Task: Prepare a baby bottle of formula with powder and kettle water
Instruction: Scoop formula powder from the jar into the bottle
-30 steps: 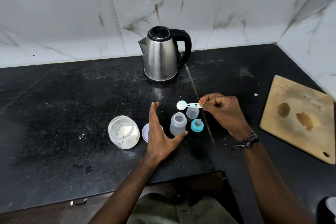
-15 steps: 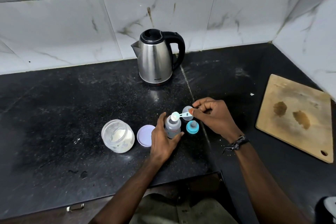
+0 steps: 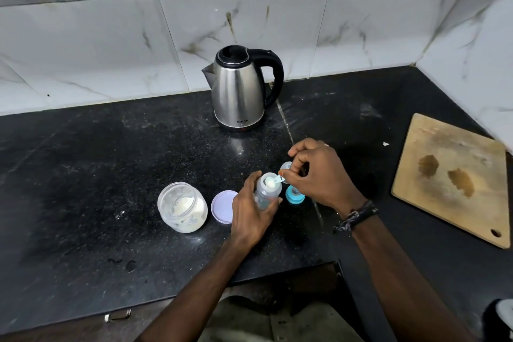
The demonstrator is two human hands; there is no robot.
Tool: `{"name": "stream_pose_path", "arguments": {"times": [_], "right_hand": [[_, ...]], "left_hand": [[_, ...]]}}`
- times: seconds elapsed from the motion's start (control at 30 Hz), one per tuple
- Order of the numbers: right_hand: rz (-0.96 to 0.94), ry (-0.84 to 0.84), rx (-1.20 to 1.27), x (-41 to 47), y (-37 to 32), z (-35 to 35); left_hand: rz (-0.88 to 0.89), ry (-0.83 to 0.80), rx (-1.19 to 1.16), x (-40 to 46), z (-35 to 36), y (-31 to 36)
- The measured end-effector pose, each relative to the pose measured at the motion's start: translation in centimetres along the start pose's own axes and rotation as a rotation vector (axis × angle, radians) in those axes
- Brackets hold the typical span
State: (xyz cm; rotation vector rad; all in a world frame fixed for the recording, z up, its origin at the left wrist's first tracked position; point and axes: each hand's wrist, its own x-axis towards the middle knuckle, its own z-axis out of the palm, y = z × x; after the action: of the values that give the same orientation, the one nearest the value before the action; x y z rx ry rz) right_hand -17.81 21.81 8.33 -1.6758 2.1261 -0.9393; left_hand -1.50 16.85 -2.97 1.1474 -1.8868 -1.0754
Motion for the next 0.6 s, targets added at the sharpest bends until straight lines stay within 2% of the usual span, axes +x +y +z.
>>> {"name": "stream_pose_path", "arguments": {"times": [0.2, 0.33, 0.47, 0.6], "right_hand": [[-0.249, -0.029, -0.300, -0.1, -2.3, 0.4], [-0.163, -0.088, -0.144, 0.0, -2.8, 0.8], [-0.137, -0.126, -0.215, 0.0, -3.4, 0.9], [-0.118, -0.167, -0.134, 0.0, -3.9, 0.9]], "left_hand": [[0.049, 0.001, -0.033, 0.2, -0.5, 0.5], [0.081, -0.005, -0.052, 0.2, -1.0, 0.6], [0.101, -0.015, -0.041, 0.0, -1.3, 0.1], [0.106, -0.020, -0.049, -0.2, -1.4, -0.1]]}}
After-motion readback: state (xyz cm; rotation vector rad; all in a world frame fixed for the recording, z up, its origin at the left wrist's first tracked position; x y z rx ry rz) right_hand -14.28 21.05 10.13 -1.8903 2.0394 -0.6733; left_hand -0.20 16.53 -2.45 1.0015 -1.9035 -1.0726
